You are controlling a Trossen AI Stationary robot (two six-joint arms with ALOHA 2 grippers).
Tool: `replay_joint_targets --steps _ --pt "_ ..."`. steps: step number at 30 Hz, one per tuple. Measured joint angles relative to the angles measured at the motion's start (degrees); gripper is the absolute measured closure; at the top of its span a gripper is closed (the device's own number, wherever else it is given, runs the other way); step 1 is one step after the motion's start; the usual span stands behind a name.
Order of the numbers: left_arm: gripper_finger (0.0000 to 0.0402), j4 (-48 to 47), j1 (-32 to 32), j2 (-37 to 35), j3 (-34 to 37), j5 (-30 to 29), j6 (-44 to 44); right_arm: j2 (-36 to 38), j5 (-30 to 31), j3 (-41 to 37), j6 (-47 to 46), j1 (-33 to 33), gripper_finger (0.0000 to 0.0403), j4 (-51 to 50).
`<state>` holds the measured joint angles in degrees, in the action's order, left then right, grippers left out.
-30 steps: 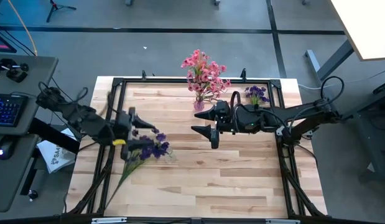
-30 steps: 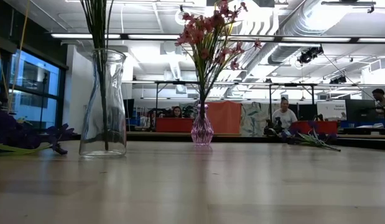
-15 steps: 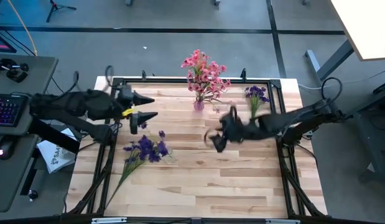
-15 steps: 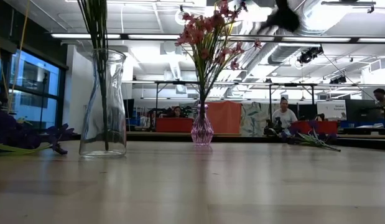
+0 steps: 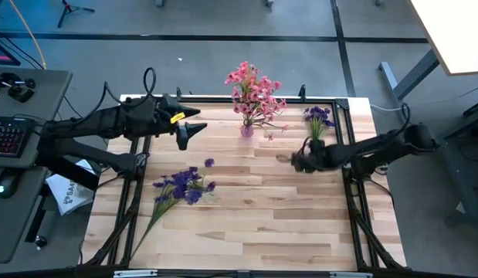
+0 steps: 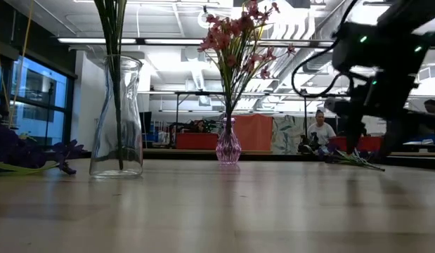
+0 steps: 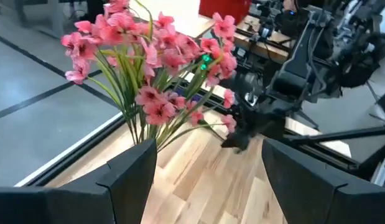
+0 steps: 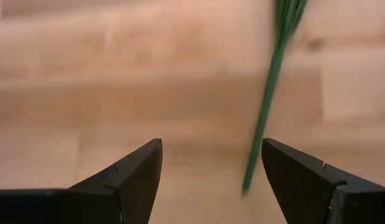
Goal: Sort flowers into vase by color
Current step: Put the top purple flowers into the transparent vase
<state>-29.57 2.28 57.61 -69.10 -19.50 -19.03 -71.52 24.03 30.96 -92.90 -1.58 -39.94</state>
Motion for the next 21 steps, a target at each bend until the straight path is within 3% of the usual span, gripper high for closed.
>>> replay_joint_targets --steps 5,12,17,21 --pt "0.0123 0.22 0.39 1.07 0.00 0.05 -4.41 0.76 2.02 0.41 14.86 12.41 0.0135 0.59" --pt "0.0124 0.32 -2.45 1.40 0.00 -0.11 -9.53 0.65 4.41 -0.57 26.91 27.32 0.0135 1.61" --pt "0.0124 0.36 -5.51 1.40 0.00 -1.95 -12.49 0.00 0.50 -3.73 34.71 34.45 0.0135 10.61" --pt "0.0124 1.08 -7.85 1.40 0.00 -5.21 -13.67 -1.31 -0.63 -6.27 34.92 37.99 0.0136 14.61"
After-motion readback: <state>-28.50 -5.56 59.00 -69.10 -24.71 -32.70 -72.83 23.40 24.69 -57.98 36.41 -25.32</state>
